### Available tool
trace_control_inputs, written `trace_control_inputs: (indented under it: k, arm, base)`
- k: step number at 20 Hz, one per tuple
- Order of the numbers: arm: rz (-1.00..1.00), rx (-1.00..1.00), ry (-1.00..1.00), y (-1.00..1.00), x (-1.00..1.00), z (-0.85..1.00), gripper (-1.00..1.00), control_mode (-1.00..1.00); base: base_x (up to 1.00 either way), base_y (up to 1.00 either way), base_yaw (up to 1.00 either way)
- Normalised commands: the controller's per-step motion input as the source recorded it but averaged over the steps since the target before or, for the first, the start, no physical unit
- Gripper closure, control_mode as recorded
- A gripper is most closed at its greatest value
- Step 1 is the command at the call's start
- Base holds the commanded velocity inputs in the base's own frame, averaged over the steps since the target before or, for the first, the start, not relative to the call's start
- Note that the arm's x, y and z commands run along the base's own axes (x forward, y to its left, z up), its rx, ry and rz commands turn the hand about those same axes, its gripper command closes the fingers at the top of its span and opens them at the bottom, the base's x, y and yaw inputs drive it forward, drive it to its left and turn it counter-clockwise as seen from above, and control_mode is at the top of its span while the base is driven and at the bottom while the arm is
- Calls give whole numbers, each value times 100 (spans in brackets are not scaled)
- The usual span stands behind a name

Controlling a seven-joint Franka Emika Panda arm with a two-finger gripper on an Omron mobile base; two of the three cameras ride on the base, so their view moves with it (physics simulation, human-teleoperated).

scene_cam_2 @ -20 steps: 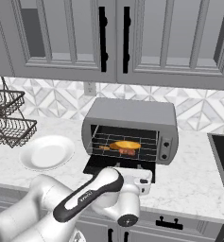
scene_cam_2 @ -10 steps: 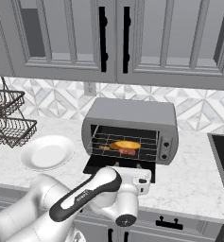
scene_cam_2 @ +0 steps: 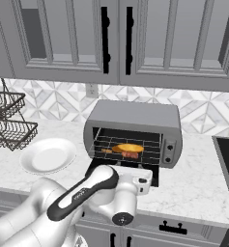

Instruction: Pick up the kebab skewer and baguette bread, and place them inside the toaster oven. Close the toaster oven door and start by setting the timer.

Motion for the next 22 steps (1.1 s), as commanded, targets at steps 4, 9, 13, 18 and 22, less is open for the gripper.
trace_control_inputs:
  k: [4,9,13,18,22]
  arm:
    - [0,0,0,0,15,0,-100,-100]
    - [0,0,1,0,7,0,-100,-100]
    - [0,0,2,0,2,0,-100,-100]
    - [0,0,0,0,0,0,-100,-100]
    - [0,0,0,0,8,0,-100,-100]
  base:
    - [0,0,0]
    - [0,0,0]
    - [0,0,0]
    - [0,0,0]
    - [0,0,0]
